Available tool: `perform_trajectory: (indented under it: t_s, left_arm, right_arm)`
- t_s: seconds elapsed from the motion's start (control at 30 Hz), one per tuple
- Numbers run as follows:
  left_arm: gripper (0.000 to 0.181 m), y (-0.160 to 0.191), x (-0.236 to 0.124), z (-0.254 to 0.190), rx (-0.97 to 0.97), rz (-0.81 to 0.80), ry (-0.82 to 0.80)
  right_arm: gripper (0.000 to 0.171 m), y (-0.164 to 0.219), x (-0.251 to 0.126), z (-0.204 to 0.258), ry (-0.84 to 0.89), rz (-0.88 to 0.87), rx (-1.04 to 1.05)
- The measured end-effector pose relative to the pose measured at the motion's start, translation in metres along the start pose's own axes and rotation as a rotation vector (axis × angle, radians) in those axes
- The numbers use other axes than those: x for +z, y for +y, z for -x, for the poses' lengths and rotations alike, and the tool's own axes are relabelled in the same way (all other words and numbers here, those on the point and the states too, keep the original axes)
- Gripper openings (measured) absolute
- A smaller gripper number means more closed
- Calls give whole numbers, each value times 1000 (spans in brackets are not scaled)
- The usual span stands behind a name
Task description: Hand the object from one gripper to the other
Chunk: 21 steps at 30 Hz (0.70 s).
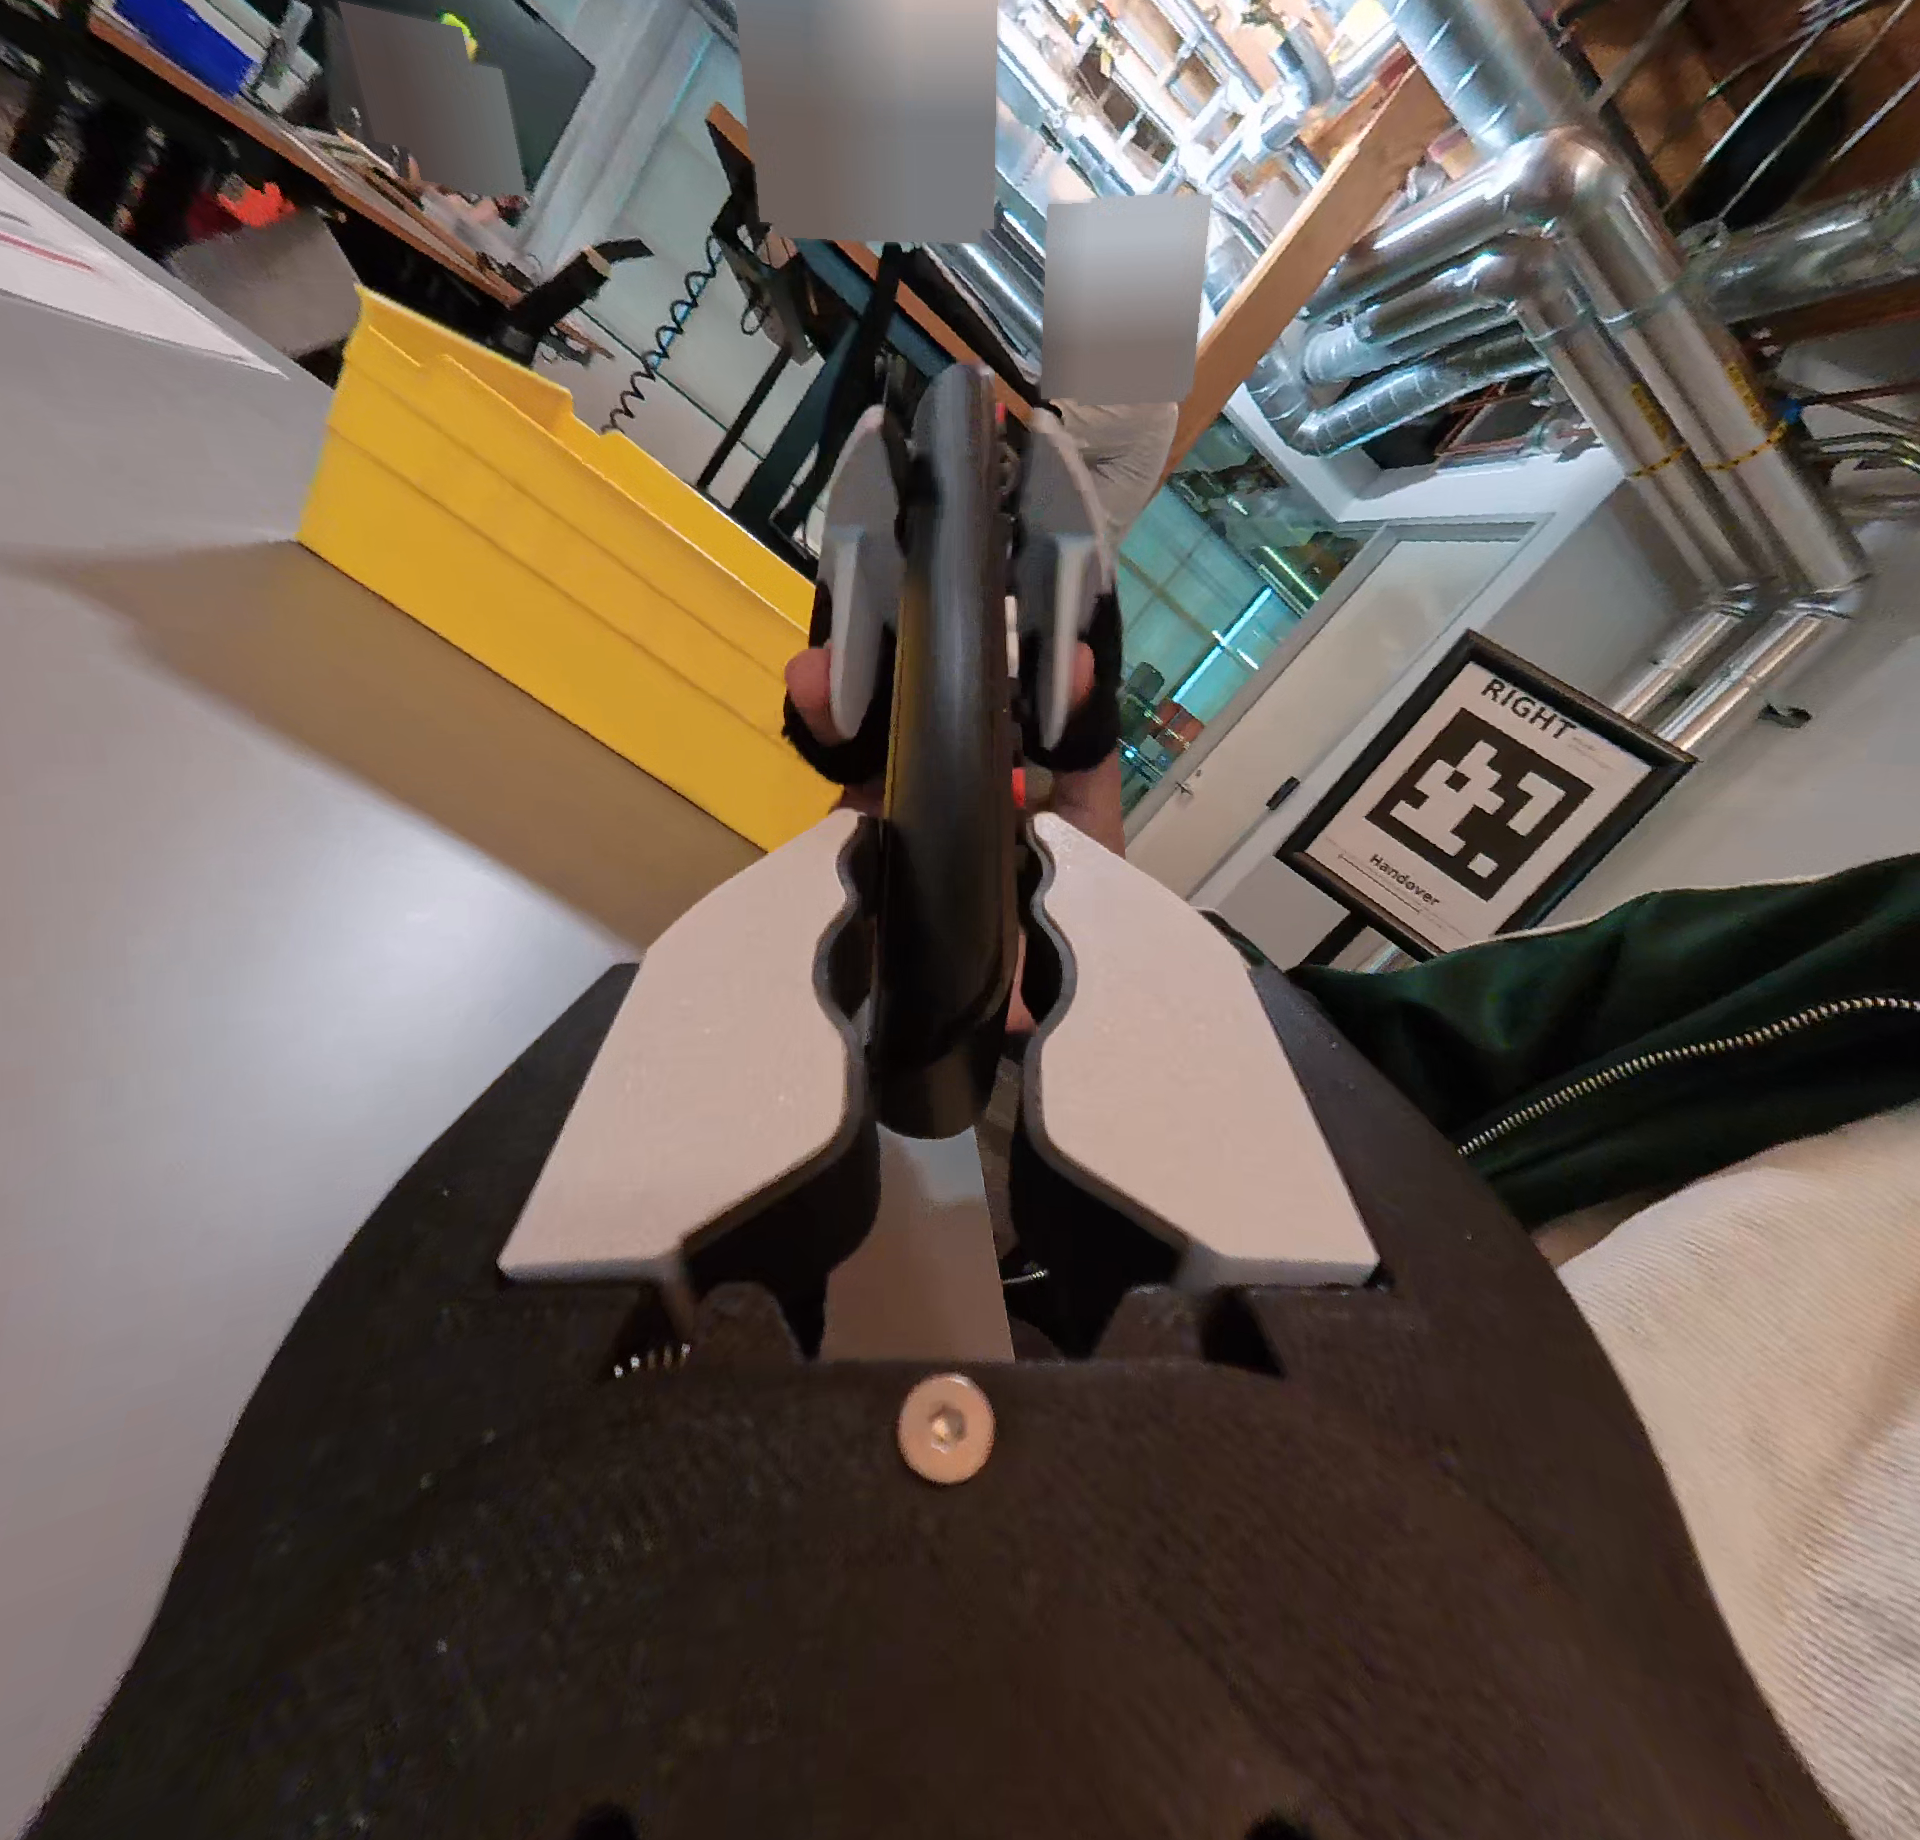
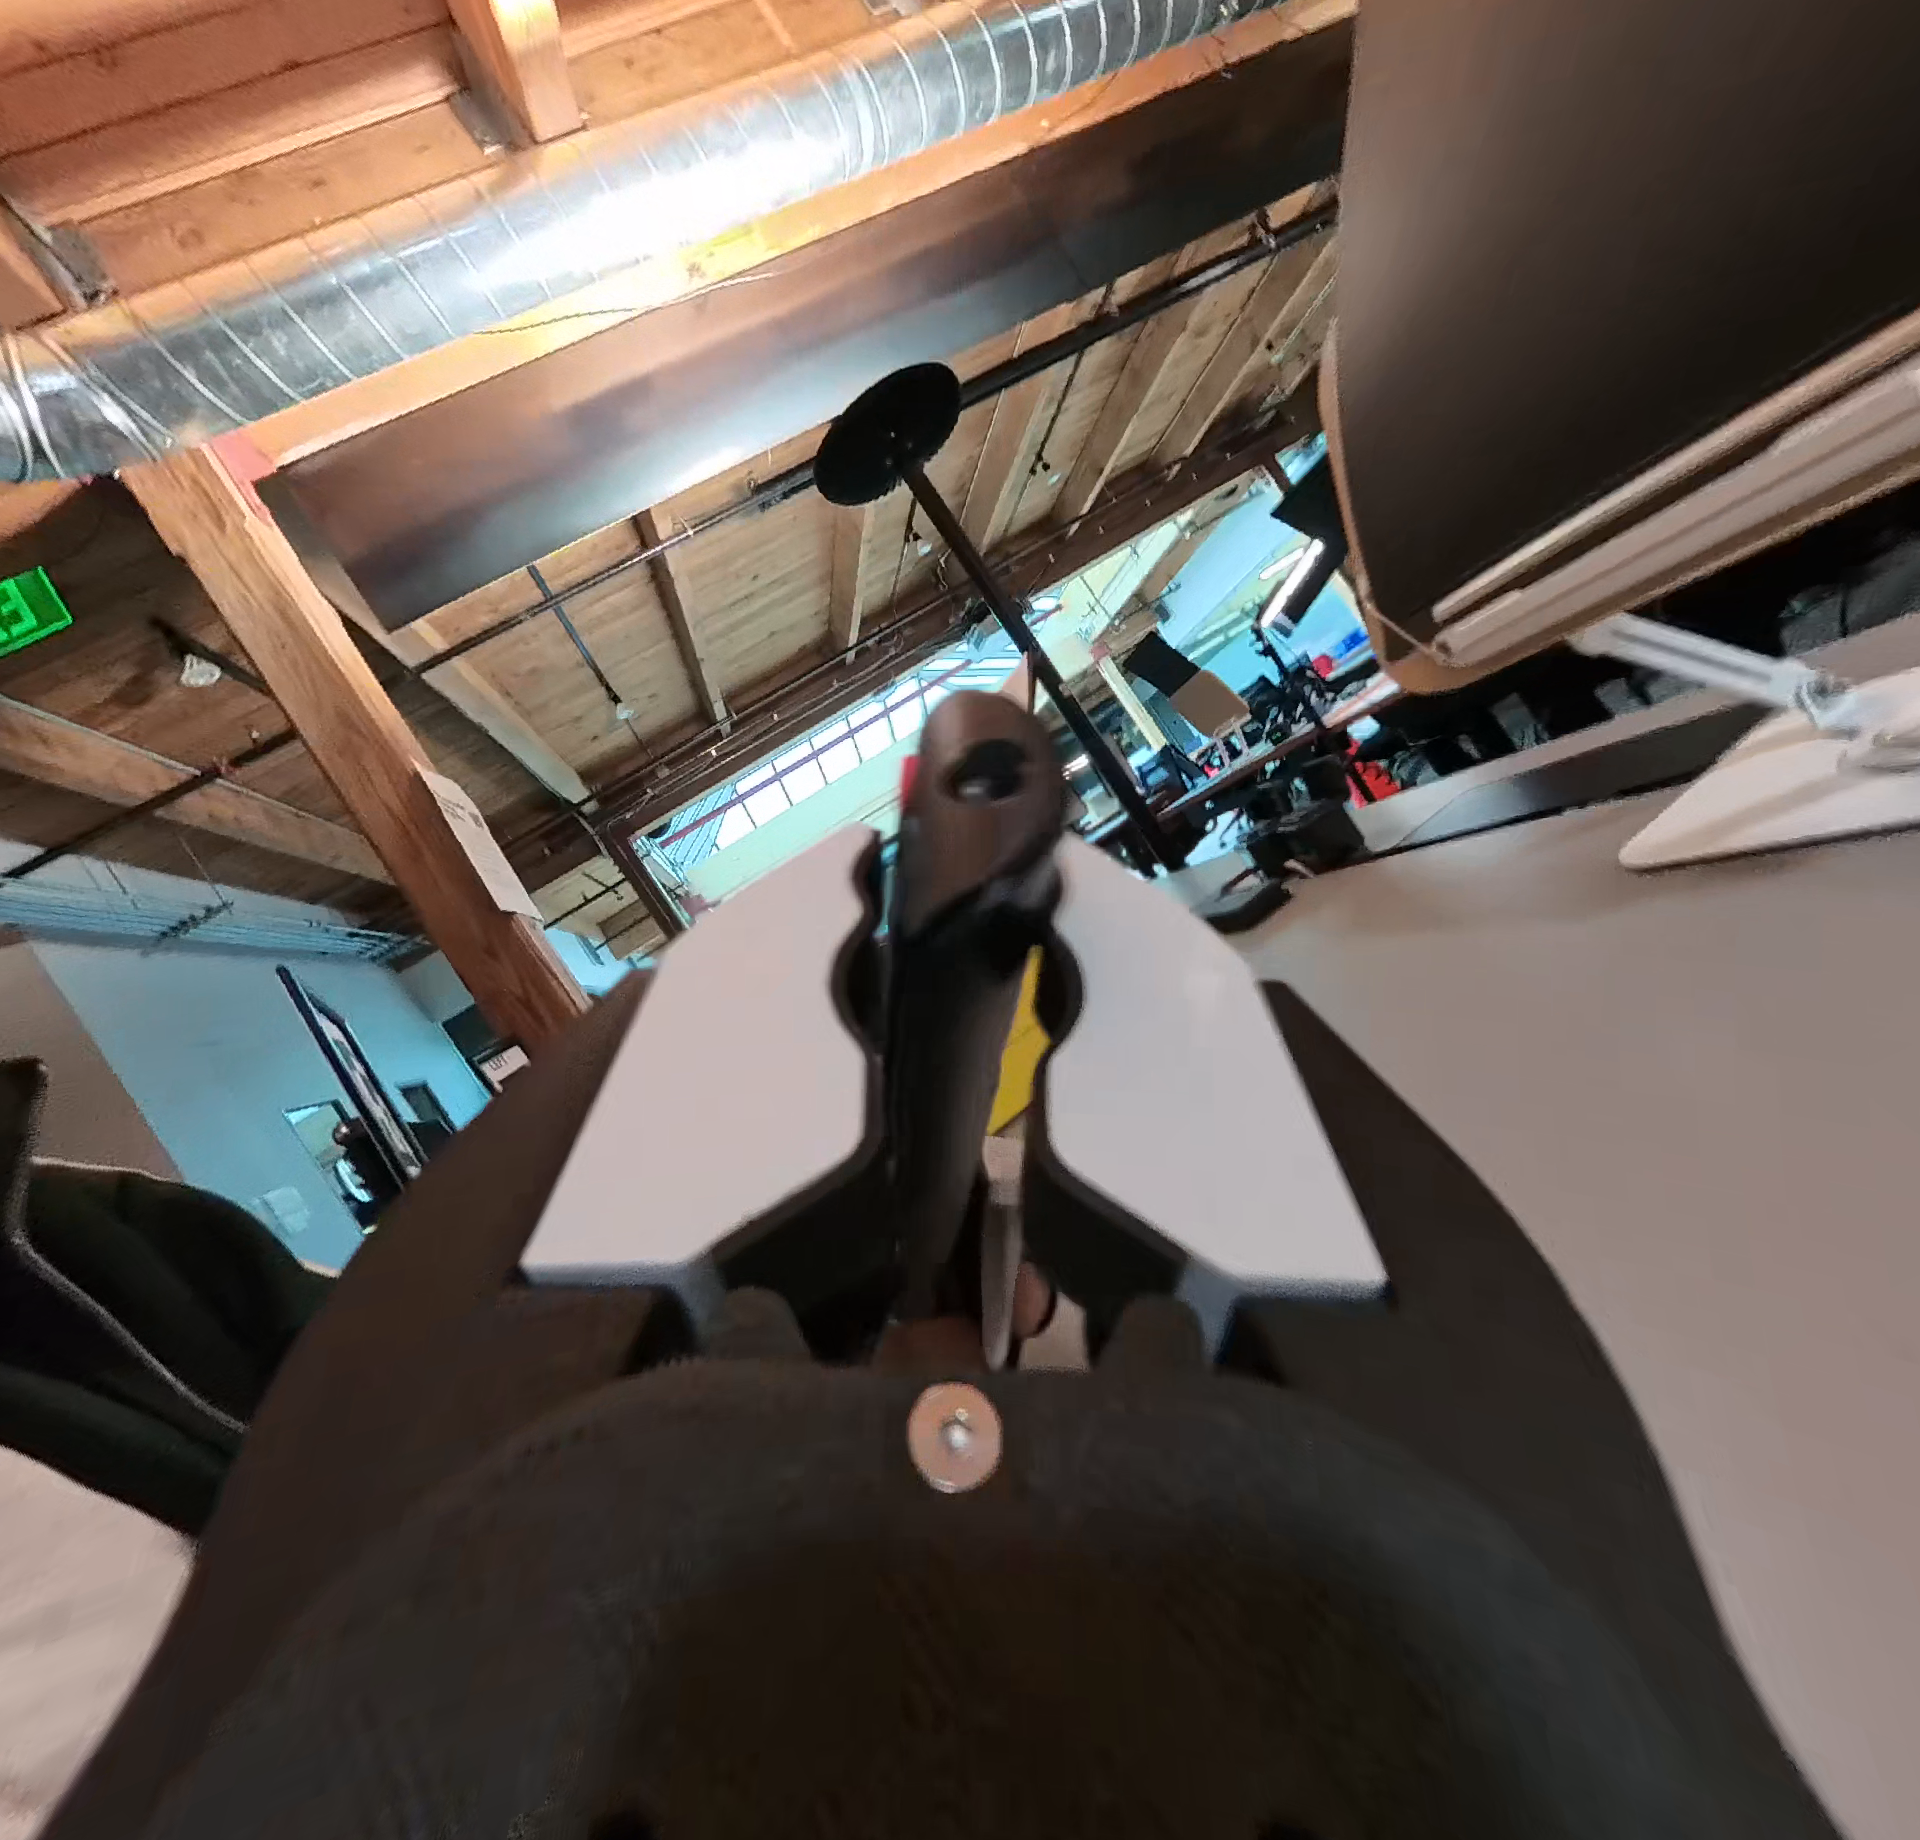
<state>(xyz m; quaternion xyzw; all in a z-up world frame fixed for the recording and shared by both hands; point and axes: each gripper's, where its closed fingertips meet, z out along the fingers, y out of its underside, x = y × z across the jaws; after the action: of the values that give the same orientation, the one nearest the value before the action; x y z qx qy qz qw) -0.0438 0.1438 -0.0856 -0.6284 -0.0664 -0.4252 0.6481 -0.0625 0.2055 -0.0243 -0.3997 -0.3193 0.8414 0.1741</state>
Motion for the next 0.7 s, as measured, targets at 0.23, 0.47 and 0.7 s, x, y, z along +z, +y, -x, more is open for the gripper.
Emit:
perform_trajectory:
  t_s: [0.23,0.47,0.7]
  left_arm:
    - [30,29,8,3,13,195,21]
    - [49,32,8,6,107,234,-9]
    - [60,49,8,1,327,375,-7]
  right_arm:
    - [25,9,7,7,17,140,-70]
    - [25,27,11,20,18,385,-388]
    - [25,61,12,33,-77,551,-493]
